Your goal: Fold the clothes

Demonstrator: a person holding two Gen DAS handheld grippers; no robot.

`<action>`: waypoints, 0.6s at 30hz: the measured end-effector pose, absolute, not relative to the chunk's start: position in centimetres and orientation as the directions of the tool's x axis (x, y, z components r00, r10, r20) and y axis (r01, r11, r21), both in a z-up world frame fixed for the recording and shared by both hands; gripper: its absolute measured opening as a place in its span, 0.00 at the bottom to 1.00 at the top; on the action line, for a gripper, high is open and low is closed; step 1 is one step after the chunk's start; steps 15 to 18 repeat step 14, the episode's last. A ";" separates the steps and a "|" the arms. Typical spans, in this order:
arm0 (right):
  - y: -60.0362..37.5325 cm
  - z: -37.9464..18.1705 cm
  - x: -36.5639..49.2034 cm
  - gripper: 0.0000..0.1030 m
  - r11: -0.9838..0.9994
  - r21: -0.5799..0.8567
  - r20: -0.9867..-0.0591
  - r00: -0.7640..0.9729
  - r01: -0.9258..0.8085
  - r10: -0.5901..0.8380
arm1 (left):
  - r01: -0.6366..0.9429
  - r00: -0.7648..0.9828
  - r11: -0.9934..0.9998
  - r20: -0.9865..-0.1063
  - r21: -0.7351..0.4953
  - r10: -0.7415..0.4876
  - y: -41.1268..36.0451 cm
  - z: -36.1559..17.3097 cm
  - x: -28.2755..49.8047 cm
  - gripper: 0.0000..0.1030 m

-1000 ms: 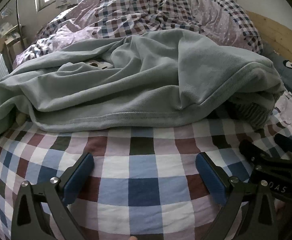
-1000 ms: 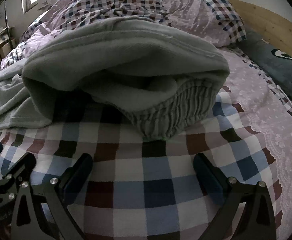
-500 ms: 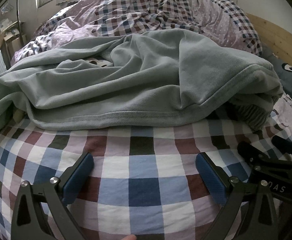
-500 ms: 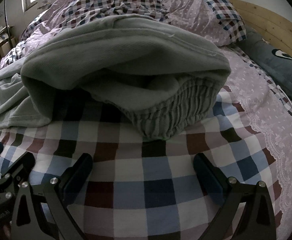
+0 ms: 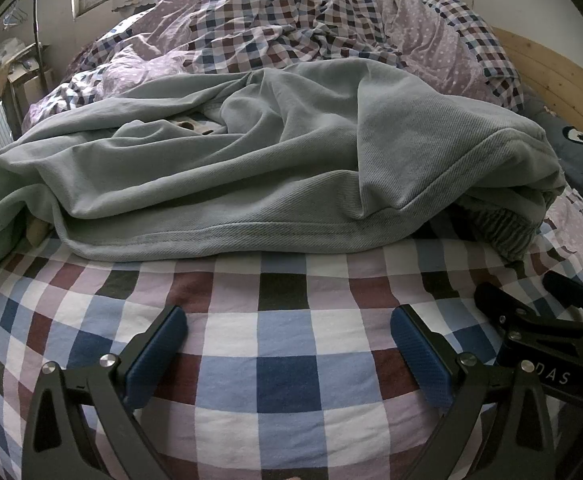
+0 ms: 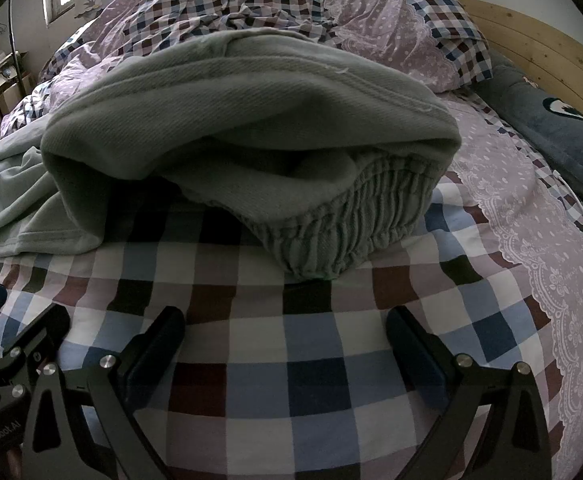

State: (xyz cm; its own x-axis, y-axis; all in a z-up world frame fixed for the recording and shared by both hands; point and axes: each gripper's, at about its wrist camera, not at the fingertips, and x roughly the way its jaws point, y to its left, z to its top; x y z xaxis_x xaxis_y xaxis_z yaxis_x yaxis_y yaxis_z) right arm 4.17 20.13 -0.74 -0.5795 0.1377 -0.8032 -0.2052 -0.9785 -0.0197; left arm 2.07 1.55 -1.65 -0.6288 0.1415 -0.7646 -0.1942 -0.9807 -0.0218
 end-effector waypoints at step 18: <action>20.1 -0.7 4.3 1.00 -0.979 -0.019 -0.803 -0.580 -0.204 0.136 | -0.195 -0.631 -0.980 -0.763 -0.022 0.143 1.5 -1.7 2.1 1.00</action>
